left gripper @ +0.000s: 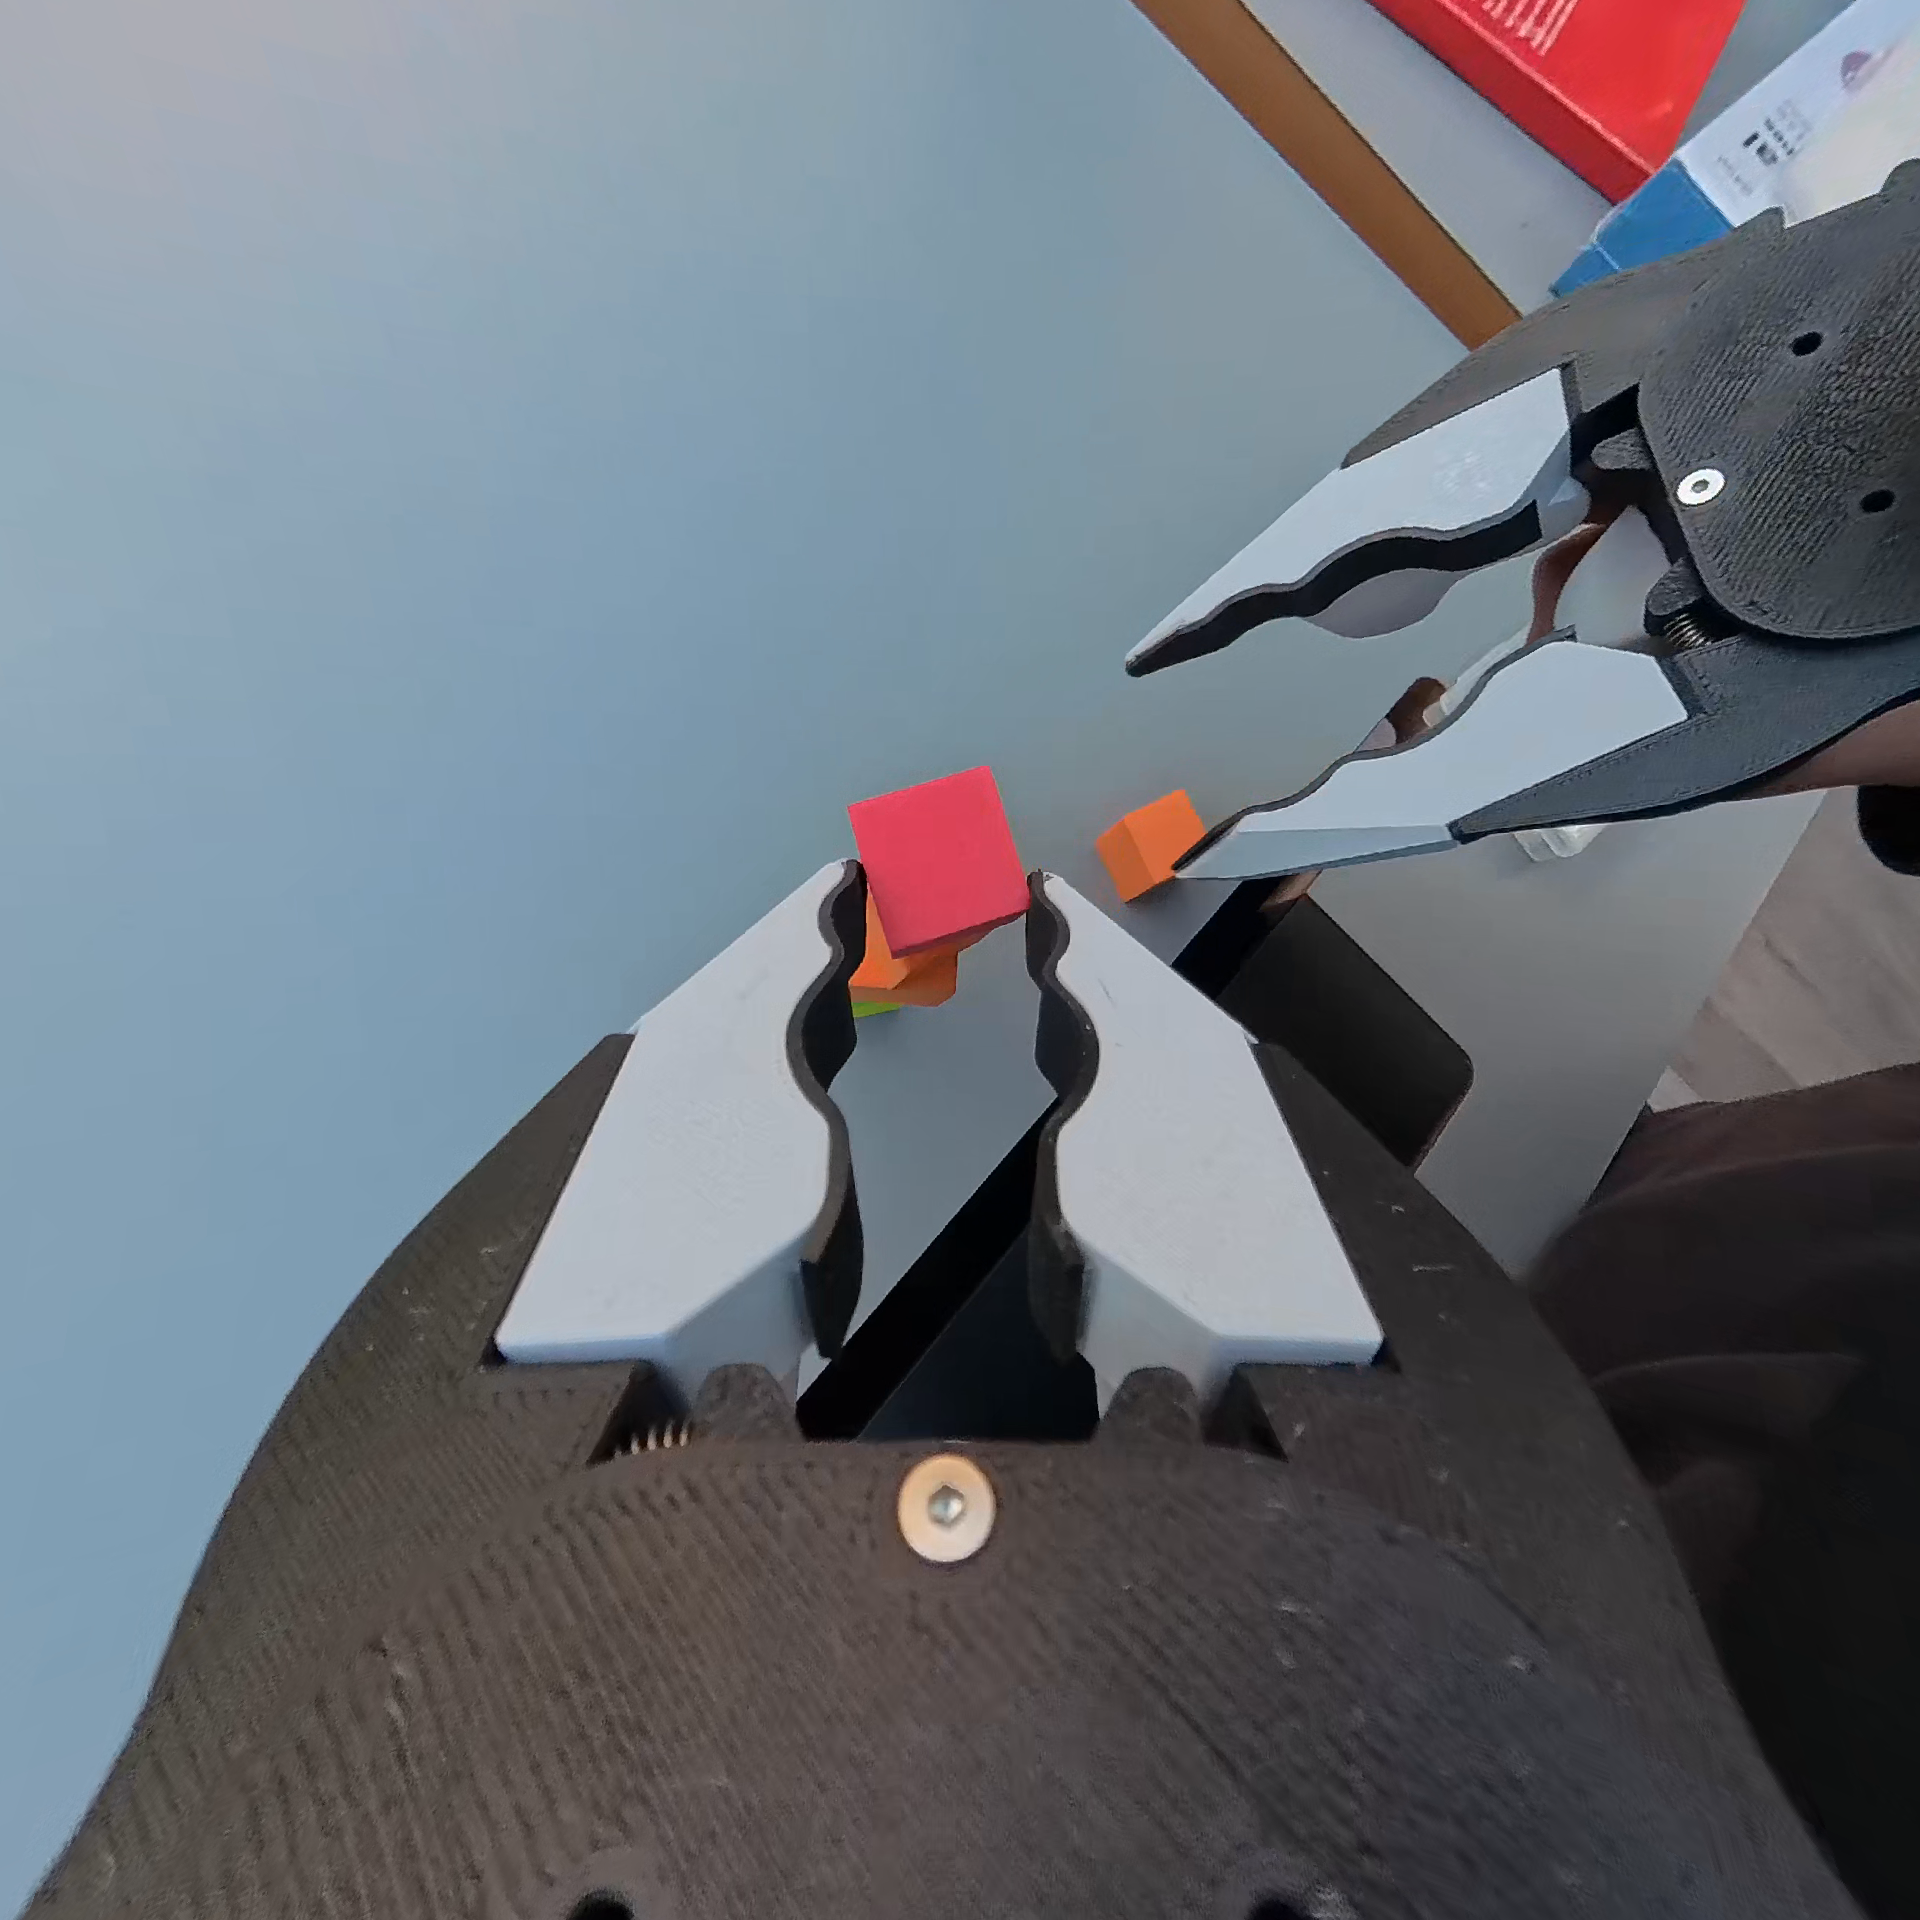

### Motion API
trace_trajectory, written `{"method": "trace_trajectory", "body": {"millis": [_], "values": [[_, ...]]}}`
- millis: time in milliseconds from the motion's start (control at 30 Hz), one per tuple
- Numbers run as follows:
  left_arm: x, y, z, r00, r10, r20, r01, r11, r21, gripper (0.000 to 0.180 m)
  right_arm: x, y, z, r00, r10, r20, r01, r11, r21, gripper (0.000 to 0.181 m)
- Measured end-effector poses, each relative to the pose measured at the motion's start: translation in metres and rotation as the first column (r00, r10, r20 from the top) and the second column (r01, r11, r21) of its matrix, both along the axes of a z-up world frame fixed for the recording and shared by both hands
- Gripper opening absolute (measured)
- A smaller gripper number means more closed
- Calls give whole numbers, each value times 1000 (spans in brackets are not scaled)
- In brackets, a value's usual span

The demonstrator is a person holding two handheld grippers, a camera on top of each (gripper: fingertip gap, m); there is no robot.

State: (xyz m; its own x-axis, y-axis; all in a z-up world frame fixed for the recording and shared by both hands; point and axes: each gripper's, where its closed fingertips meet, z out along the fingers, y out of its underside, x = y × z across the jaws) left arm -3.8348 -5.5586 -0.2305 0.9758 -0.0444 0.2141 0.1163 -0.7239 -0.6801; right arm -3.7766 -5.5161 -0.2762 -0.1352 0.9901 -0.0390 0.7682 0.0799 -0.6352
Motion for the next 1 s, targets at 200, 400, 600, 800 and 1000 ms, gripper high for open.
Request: {"method": "trace_trajectory", "body": {"millis": [200, 400, 600, 800, 1000], "values": [[2, 3, -9, 1000, -3, 3, 3, 1000, -26, 29, 18, -6, -27, 996, -42, 84, 44, 999, -21, 62], [-2, -2, -7, 1000, 17, -4, -17, 999, -30, 38, 21, -8, -56, 984, -34, 174, 33, 999, 11, 57], [-4, -14, -4, 999, 45, 10, -44, 999, -25, 40, 21, -3, -64, 977, -52, 207, 51, 999, 9, 33], [-6, -37, -14, 997, 81, 8, -81, 995, -53, 40, -20, -1, 15, 999, -38, -1, 38, 999, 5, 33], [0, -55, -18, 992, 127, 26, -125, 990, -57, 41, -58, -27, 83, 993, 45, -105, -53, 996, -71, 34]]}}
